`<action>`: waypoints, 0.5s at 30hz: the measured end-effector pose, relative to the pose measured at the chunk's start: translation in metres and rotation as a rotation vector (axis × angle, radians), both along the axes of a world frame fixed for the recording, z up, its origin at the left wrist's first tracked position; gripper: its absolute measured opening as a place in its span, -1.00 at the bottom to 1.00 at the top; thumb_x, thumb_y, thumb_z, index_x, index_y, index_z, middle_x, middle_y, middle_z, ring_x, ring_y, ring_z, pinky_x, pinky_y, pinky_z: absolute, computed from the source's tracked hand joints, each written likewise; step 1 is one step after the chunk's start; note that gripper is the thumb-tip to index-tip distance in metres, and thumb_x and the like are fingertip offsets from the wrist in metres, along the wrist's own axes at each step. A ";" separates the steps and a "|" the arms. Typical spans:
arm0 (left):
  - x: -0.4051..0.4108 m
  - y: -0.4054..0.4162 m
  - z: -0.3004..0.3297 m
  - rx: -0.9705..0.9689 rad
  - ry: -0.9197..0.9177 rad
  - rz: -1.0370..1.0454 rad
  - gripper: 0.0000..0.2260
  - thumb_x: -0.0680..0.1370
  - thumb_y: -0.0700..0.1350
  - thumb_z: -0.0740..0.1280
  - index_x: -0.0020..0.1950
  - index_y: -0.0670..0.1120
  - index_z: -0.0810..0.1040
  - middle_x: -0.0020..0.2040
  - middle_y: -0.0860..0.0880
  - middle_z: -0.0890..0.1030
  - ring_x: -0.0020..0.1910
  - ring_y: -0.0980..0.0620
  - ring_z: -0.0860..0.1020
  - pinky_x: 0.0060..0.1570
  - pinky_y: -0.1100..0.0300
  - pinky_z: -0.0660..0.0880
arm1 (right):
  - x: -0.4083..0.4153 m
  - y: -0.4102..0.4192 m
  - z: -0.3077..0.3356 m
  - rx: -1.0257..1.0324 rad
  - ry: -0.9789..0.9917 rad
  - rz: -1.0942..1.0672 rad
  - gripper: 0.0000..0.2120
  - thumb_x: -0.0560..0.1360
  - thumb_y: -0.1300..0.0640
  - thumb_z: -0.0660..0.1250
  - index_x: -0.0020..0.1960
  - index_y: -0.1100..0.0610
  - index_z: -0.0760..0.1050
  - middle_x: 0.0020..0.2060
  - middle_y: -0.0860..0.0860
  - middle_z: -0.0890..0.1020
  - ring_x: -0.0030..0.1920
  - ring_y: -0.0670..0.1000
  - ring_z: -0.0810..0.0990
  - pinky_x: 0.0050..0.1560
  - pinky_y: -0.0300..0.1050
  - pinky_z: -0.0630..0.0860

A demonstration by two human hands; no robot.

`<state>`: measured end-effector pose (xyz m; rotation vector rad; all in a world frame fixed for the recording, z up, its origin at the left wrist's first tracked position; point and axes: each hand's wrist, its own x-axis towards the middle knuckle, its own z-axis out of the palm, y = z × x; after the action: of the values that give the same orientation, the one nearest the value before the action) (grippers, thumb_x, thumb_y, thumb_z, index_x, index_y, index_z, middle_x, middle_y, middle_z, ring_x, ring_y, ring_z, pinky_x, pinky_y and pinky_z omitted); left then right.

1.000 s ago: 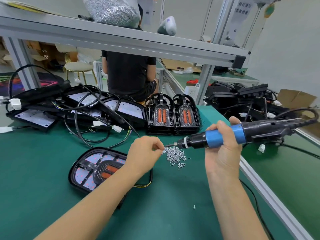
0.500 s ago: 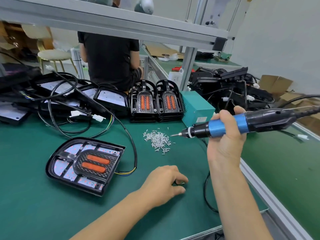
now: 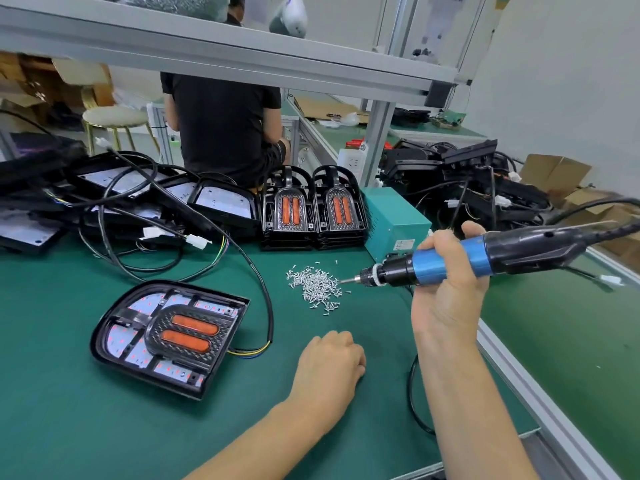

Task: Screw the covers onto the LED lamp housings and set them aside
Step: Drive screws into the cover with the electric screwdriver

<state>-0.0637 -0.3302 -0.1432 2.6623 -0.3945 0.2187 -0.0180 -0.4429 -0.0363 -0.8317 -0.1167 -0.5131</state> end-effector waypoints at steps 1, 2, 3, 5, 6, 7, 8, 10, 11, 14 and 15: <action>-0.003 0.001 0.001 0.011 -0.005 -0.008 -0.80 0.63 -0.07 0.12 0.10 -0.02 0.53 0.08 0.03 0.49 0.09 0.02 0.40 0.03 0.22 0.26 | -0.001 0.000 0.000 0.000 -0.001 -0.004 -0.69 0.50 0.41 0.28 0.05 0.02 0.39 -0.27 0.02 0.45 -0.27 -0.05 0.53 -0.06 -0.15 0.49; -0.006 0.003 0.003 -0.031 -0.003 -0.003 -0.83 0.64 -0.08 0.12 0.07 -0.02 0.50 0.04 0.04 0.49 0.05 0.02 0.41 0.00 0.22 0.27 | -0.002 0.000 0.000 0.006 -0.001 -0.003 -0.69 0.51 0.40 0.28 0.04 0.01 0.39 -0.27 0.01 0.45 -0.27 -0.05 0.53 -0.04 -0.14 0.49; -0.010 0.007 0.008 -0.143 0.003 0.018 -0.87 0.62 -0.10 0.14 0.00 -0.01 0.48 -0.04 0.08 0.50 -0.03 0.04 0.43 -0.04 0.22 0.31 | -0.003 -0.001 0.001 0.020 -0.001 0.006 -0.70 0.51 0.40 0.28 0.03 0.01 0.40 -0.28 0.00 0.46 -0.27 -0.05 0.53 -0.03 -0.14 0.50; -0.015 0.021 0.026 -0.478 0.032 0.063 -0.88 0.57 -0.16 0.24 -0.15 0.02 0.48 -0.25 0.10 0.52 -0.23 0.09 0.45 -0.16 0.18 0.42 | -0.004 -0.003 0.003 0.067 -0.007 0.047 -0.71 0.52 0.39 0.27 0.02 0.01 0.42 -0.30 -0.04 0.48 -0.27 -0.06 0.53 0.01 -0.14 0.50; -0.016 0.031 0.037 -0.647 0.053 0.085 -0.85 0.53 -0.19 0.30 -0.21 0.01 0.52 -0.32 0.07 0.54 -0.31 0.11 0.46 -0.24 0.19 0.45 | -0.004 -0.003 0.004 0.092 -0.007 0.072 -0.71 0.52 0.39 0.27 0.01 0.00 0.42 -0.30 -0.05 0.48 -0.28 -0.06 0.53 0.03 -0.13 0.50; -0.016 0.042 0.048 -0.811 0.069 0.108 -0.83 0.50 -0.24 0.34 -0.24 -0.01 0.57 -0.37 0.05 0.56 -0.37 0.13 0.46 -0.32 0.22 0.46 | -0.005 -0.002 0.005 0.113 -0.006 0.100 -0.71 0.52 0.39 0.26 0.00 -0.01 0.43 -0.30 -0.06 0.48 -0.29 -0.06 0.53 0.04 -0.12 0.48; -0.015 0.055 0.059 -0.949 0.082 0.130 -0.81 0.47 -0.28 0.37 -0.26 -0.02 0.62 -0.39 0.03 0.57 -0.40 0.15 0.48 -0.37 0.27 0.47 | -0.006 0.000 0.007 0.132 -0.003 0.131 -0.71 0.53 0.38 0.26 -0.01 -0.01 0.43 -0.31 -0.07 0.48 -0.30 -0.07 0.53 0.03 -0.13 0.47; -0.014 0.079 0.075 -1.127 0.100 0.164 -0.79 0.44 -0.34 0.41 -0.26 -0.04 0.67 -0.41 0.00 0.61 -0.41 0.14 0.51 -0.36 0.33 0.48 | -0.008 0.009 0.009 0.169 0.002 0.195 -0.71 0.53 0.38 0.25 -0.03 -0.02 0.43 -0.33 -0.08 0.49 -0.32 -0.08 0.53 0.02 -0.14 0.45; -0.014 0.089 0.079 -1.178 0.103 0.177 -0.79 0.43 -0.36 0.42 -0.24 -0.05 0.68 -0.40 -0.02 0.62 -0.41 0.13 0.52 -0.35 0.33 0.49 | -0.008 0.015 0.010 0.187 0.001 0.227 -0.71 0.53 0.38 0.25 -0.04 -0.02 0.44 -0.33 -0.08 0.49 -0.33 -0.08 0.53 0.01 -0.15 0.46; -0.020 0.115 0.081 -1.264 0.126 0.206 -0.81 0.41 -0.39 0.43 -0.18 -0.10 0.68 -0.37 -0.08 0.64 -0.43 0.12 0.52 -0.39 0.36 0.46 | -0.012 0.034 0.013 0.224 -0.013 0.333 -0.71 0.51 0.39 0.26 -0.05 -0.02 0.46 -0.31 -0.07 0.48 -0.34 -0.08 0.52 -0.04 -0.17 0.49; -0.023 0.122 0.080 -1.269 0.138 0.216 -0.82 0.40 -0.38 0.43 -0.15 -0.11 0.67 -0.34 -0.10 0.65 -0.43 0.10 0.52 -0.38 0.36 0.46 | -0.014 0.041 0.014 0.229 -0.021 0.370 -0.71 0.50 0.38 0.27 -0.05 -0.01 0.46 -0.31 -0.07 0.48 -0.33 -0.08 0.52 -0.05 -0.18 0.50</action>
<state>-0.0867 -0.2081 -0.0635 1.4402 0.0964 0.2356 -0.0319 -0.4020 -0.0220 -0.5627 -0.2220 -0.1813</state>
